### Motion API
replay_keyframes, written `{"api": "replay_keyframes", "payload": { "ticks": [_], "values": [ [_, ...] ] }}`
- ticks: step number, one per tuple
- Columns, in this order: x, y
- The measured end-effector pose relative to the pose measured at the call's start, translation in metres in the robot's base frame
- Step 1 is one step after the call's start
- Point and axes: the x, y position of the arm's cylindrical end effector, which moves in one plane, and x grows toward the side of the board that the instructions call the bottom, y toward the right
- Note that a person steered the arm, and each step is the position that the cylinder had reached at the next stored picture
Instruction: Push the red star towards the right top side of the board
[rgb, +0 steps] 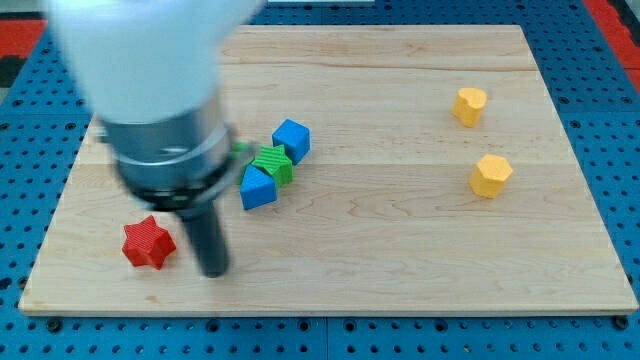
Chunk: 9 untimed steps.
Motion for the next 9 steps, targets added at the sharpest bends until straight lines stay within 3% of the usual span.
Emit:
{"api": "replay_keyframes", "payload": {
  "ticks": [1,4,6,8,9],
  "values": [
    [0.019,-0.022],
    [-0.092,-0.059],
    [-0.089,-0.047],
    [-0.053,-0.070],
    [-0.080,-0.091]
  ]
}}
